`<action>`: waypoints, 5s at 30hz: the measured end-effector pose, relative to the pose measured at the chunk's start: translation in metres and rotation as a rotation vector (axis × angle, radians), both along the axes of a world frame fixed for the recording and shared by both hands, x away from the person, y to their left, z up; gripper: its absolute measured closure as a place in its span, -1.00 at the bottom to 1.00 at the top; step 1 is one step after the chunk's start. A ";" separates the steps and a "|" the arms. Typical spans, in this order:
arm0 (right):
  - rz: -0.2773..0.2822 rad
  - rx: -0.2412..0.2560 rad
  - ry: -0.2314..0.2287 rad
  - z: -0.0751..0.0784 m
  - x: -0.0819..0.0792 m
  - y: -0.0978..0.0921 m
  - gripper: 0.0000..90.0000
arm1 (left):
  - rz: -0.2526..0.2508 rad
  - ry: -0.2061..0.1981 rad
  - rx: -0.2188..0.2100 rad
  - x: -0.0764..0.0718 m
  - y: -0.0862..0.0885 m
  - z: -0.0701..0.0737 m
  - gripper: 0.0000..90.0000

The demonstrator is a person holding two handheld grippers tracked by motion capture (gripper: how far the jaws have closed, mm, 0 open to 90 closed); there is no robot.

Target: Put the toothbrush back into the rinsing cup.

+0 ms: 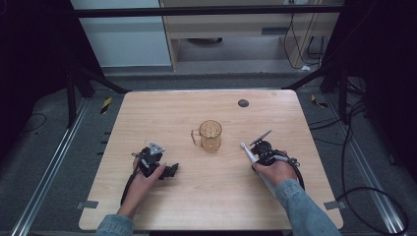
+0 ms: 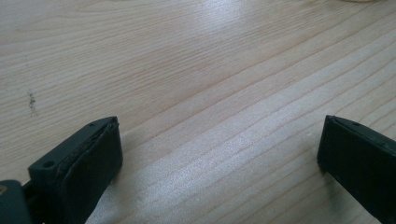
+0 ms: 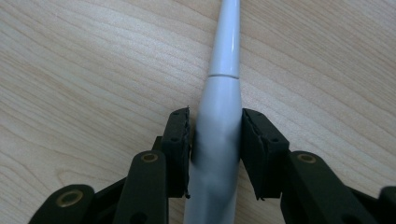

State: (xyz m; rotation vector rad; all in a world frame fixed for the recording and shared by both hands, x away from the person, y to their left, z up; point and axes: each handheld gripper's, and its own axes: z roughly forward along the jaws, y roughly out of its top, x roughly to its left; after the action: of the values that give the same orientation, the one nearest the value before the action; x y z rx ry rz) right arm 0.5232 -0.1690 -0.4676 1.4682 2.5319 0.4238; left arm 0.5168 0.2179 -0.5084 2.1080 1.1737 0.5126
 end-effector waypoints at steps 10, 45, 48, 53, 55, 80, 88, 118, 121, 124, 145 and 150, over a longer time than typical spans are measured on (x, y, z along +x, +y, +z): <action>0.006 -0.007 0.002 0.000 0.001 0.001 0.44 | 0.002 -0.001 -0.003 0.000 0.000 0.000 -1.00; 0.011 0.019 0.002 0.013 0.003 -0.007 0.49 | 0.002 -0.001 -0.003 0.000 0.000 0.000 -1.00; 0.009 0.025 -0.018 0.018 0.004 -0.009 0.49 | 0.002 -0.001 -0.003 0.000 0.000 0.000 -1.00; -0.004 0.039 -0.056 0.029 0.006 -0.014 0.49 | 0.002 -0.001 -0.004 0.000 0.000 0.000 -1.00; -0.014 0.057 -0.081 0.036 0.008 -0.016 0.49 | 0.002 -0.001 -0.004 0.000 0.000 0.000 -1.00; -0.046 0.211 -0.325 0.083 0.026 -0.019 0.49 | 0.000 0.000 -0.001 0.000 0.000 0.000 -1.00; -0.048 0.226 -0.367 0.090 0.032 -0.017 0.49 | 0.002 -0.001 -0.004 0.000 0.000 0.000 -1.00; -0.053 0.312 -0.472 0.104 0.045 -0.002 0.49 | 0.002 -0.001 -0.003 0.000 0.000 0.000 -1.00; -0.052 0.318 -0.488 0.107 0.046 -0.001 0.49 | 0.002 -0.001 -0.003 0.000 0.000 0.000 -1.00; -0.047 0.322 -0.499 0.111 0.047 0.002 0.49 | 0.002 -0.001 -0.003 0.000 0.000 0.000 -1.00; 0.003 0.390 -0.577 0.134 0.061 0.032 0.49 | 0.001 -0.002 -0.002 0.000 0.000 0.000 -1.00; 0.013 0.394 -0.585 0.137 0.064 0.038 0.49 | 0.001 -0.002 -0.002 0.000 0.000 0.000 -1.00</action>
State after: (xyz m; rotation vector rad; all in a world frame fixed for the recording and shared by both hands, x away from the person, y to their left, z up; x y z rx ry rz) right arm 0.5871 -0.1311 -0.3306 1.1947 2.0570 1.2100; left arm 0.5169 0.2178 -0.5085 2.1055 1.1735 0.5134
